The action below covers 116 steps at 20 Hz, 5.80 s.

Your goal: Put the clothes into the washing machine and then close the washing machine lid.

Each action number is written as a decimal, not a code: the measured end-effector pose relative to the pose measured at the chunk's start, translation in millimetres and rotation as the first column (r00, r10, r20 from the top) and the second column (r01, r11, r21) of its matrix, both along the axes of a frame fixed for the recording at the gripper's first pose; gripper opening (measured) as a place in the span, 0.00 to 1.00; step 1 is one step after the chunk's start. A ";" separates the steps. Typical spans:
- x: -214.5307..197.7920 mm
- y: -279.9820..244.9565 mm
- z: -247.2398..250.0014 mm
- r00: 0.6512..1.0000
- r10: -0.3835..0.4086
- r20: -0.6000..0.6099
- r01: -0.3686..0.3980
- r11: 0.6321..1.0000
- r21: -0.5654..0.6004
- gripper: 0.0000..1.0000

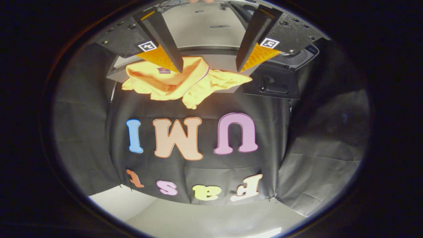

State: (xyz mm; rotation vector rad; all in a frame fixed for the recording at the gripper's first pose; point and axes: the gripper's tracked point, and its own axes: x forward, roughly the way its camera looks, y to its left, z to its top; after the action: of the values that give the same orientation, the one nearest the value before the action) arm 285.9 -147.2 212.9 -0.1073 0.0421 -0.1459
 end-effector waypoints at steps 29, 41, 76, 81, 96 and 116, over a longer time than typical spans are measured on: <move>133.0 -43.2 -28.4 0.933 -0.084 -0.351 0.095 0.995 0.014 0.00; 158.5 81.8 7.6 0.961 0.048 -0.274 -0.037 0.998 0.044 0.00; 242.4 339.0 -121.6 0.806 0.397 -0.440 -0.357 0.918 0.175 0.00; 243.5 355.0 -175.4 0.763 0.415 -0.496 -0.360 0.910 0.206 0.00; 246.4 351.5 -172.8 0.802 0.390 -0.452 -0.344 0.921 0.182 1.00; 388.2 326.9 -98.4 0.948 0.146 -0.282 -0.114 0.985 0.126 0.96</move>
State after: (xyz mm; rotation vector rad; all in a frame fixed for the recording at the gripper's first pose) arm 674.2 179.7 114.5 -0.0216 0.3360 0.0057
